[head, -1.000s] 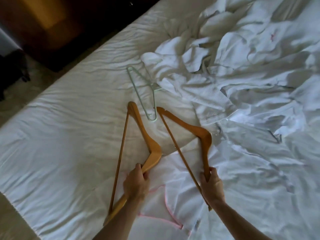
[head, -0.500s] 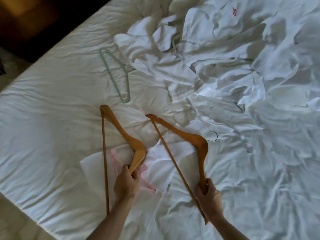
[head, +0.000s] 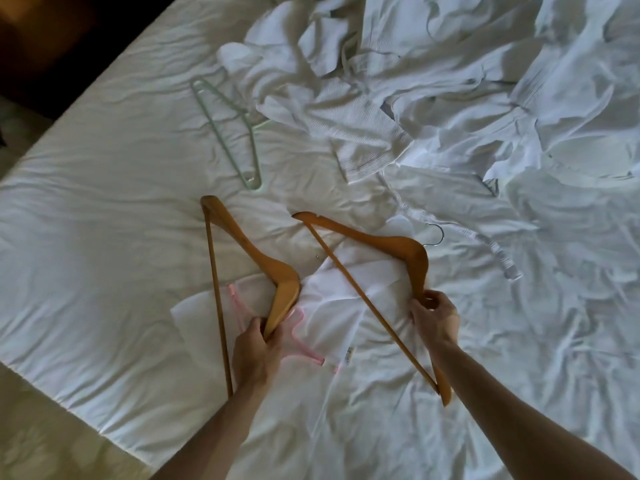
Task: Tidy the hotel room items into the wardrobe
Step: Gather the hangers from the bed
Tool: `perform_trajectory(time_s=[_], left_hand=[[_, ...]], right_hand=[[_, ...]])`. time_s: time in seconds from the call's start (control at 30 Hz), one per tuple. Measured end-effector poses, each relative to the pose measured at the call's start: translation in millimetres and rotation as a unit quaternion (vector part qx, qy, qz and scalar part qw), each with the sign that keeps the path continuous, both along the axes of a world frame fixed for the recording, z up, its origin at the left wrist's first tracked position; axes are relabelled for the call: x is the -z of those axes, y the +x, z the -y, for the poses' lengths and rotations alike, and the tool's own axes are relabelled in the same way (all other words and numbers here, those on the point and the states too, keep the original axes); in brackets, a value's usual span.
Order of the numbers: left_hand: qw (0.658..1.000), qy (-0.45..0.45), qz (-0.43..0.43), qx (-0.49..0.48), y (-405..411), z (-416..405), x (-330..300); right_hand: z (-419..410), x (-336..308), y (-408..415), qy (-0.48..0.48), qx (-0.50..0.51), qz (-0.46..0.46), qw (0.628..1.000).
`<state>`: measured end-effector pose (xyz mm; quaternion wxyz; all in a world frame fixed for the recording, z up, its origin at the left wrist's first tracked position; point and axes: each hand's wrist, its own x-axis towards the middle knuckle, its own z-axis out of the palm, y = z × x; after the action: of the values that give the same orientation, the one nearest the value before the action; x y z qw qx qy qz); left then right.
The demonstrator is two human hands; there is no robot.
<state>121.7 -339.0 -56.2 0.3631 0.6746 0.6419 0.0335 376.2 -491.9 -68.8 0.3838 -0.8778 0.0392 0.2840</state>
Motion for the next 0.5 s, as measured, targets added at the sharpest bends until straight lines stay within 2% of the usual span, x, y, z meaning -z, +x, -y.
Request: perform_trajectory(time_s=[0.17, 0.3, 0.4, 0.5], left_hand=[[0.998, 0.016, 0.058, 0.007, -6.2, -25.5, -4.7], [0.999, 0.012, 0.047, -0.018, -0.8, -57.6, 6.5], [0.998, 0.002, 0.06, -0.033, 5.3, -77.0, 10.9], [0.999, -0.003, 0.034, -0.012, 7.7, -91.9, 10.6]], right_hand=[[-0.3, -2.6, -5.3, -0.024, 0.02, 0.002, 1.0], [-19.4, -3.8, -10.1, -0.035, 0.03, -0.01, 0.999], [-39.8, -4.9, -14.8, -0.016, 0.0, -0.022, 1.0], [-56.5, -3.7, -22.1, -0.014, -0.027, -0.034, 0.999]])
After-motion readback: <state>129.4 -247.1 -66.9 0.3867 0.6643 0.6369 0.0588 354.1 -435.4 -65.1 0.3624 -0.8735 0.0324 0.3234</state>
